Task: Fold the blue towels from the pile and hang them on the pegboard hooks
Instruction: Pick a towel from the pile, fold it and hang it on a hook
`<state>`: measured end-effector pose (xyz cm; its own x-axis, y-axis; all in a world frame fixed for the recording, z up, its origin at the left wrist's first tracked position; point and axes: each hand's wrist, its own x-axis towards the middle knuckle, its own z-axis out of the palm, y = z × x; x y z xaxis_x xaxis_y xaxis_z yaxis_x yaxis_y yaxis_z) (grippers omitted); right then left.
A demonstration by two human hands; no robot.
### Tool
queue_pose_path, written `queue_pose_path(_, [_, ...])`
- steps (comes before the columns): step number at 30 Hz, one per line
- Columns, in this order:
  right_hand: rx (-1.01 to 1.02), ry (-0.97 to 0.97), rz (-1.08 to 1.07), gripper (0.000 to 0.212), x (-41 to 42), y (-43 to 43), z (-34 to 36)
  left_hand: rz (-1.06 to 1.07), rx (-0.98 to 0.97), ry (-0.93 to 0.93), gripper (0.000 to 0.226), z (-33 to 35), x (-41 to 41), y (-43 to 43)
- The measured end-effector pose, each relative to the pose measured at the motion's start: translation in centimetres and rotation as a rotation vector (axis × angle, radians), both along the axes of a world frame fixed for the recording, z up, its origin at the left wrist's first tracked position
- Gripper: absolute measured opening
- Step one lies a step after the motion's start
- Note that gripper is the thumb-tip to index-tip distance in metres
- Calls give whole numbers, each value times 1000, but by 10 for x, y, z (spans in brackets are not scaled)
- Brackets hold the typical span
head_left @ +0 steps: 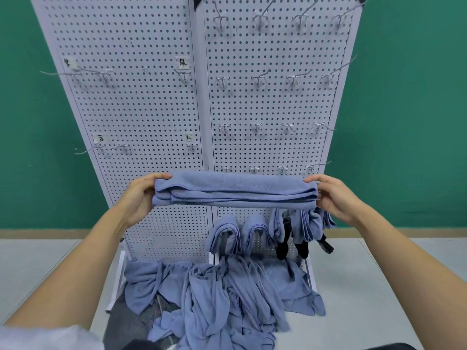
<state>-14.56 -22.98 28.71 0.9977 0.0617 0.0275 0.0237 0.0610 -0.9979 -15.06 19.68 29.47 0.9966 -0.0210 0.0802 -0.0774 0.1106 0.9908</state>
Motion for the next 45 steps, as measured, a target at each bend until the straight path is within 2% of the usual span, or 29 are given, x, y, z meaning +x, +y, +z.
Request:
queue_pose_path(3, [-73, -33, -28, 24, -1, 5, 10, -16, -57, 12, 57, 3, -2, -4])
queue_pose_path(6, [-249, -92, -102, 12, -1, 14, 20, 173, 108, 18, 36, 3, 0, -19])
queue_pose_path(8, [-286, -161, -151, 11, -1, 20, 30, 248, 214, 20, 23, -1, 4, -27])
queue_pose_path(14, [-98, -183, -107, 13, -7, 51, 85, 276, 433, 174, 28, -26, 6, -40])
queue_pose_path(17, [-89, -165, -46, 18, -6, 71, 107, 266, 484, 244, 33, -39, 2, -52])
queue_pose_path(20, [-138, -163, 8, 18, -7, 93, 116, 245, 474, 175, 35, -42, -1, -73])
queue_pose_path(23, [-207, -149, 27, 17, -6, 113, 107, 153, 422, 27, 18, -37, -7, -107])
queue_pose_path(27, [-199, -152, 11, 14, -5, 120, 98, -35, 272, -85, 69, -37, -12, -160])
queue_pose_path(29, [-167, -160, -13, 14, -4, 114, 98, -7, 298, -109, 88, -42, -12, -181])
queue_pose_path(30, [-139, -160, -32, 14, -4, 109, 99, 28, 322, -132, 89, -47, -11, -188])
queue_pose_path(31, [-100, -159, -56, 14, -4, 103, 99, 74, 337, -160, 83, -50, -9, -192])
queue_pose_path(35, [-19, -117, -176, 18, 1, 66, 87, 307, 391, -242, 31, -55, -2, -182])
queue_pose_path(37, [-111, -32, -233, 27, 3, 45, 67, 342, 472, -263, 28, -56, 1, -170])
queue_pose_path(38, [-228, 12, -249, 31, 3, 35, 52, 343, 524, -261, 27, -55, 1, -165])
queue_pose_path(40, [-590, 38, -254, 38, 7, 23, 22, 357, 618, -249, 24, -54, 2, -160])
queue_pose_path(42, [-837, -26, -148, 44, 6, 28, -4, 361, 698, -230, 22, -54, 3, -163])
queue_pose_path(45, [-869, -106, 159, 54, 2, 59, -32, 321, 786, -195, 19, -56, 6, -178])
